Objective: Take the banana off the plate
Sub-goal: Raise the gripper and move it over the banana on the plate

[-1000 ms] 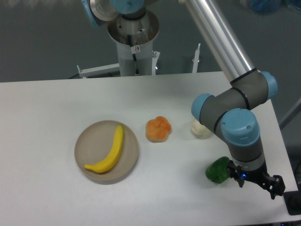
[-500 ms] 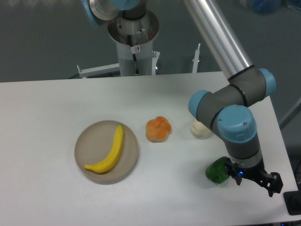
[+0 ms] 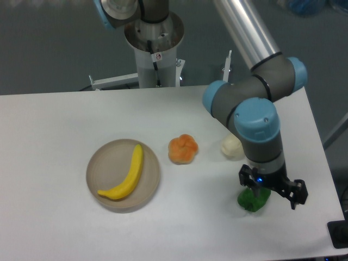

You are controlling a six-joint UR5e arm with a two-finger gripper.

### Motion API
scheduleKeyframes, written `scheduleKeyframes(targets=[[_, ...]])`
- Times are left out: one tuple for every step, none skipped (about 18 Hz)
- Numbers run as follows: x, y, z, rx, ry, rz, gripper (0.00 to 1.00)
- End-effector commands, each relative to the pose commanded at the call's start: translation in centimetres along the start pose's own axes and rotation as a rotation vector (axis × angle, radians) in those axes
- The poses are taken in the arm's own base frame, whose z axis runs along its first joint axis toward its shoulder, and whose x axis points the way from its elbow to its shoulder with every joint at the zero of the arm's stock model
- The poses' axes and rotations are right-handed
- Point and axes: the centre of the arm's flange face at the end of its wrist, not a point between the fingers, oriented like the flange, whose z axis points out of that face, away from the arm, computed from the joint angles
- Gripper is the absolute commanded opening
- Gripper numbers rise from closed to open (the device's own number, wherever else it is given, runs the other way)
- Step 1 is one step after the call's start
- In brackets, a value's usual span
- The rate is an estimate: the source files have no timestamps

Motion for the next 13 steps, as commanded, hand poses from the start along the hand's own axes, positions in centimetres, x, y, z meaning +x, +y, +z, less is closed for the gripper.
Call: scheduleKeyframes(targets=[[1.2, 0.0, -0.2, 0.000, 0.025, -0.021, 1.00], [2.4, -0.1, -0.4, 0.004, 0.057, -0.058, 1.00], [3.5, 0.0, -0.6, 0.008, 0.097, -0.087, 1.00], [5.8, -0.5, -1.1, 0.012, 0.144, -0.092, 1.00], [7.0, -0.9, -1.4, 0.020, 0.159, -0.099, 1.00], [8.1, -1.3, -2.0, 0.033, 0.175, -0.120, 1.00], [9.2, -1.5, -2.3, 0.050, 0.198, -0.138, 1.00], [10.8, -1.8, -1.9, 0.060, 0.234, -0.140, 1.00], [12.2, -1.9, -1.6, 0.064, 0.263, -0.130, 1.00], [13.4, -1.9, -1.3, 0.064, 0.285, -0.122, 1.00], [14.6, -1.9, -1.3, 0.060, 0.298, -0.113, 1.00], [16.7, -2.0, -0.9, 0.048, 0.319, -0.091, 1.00], [17.9, -2.0, -0.9, 0.044, 0.327, -0.089, 1.00]])
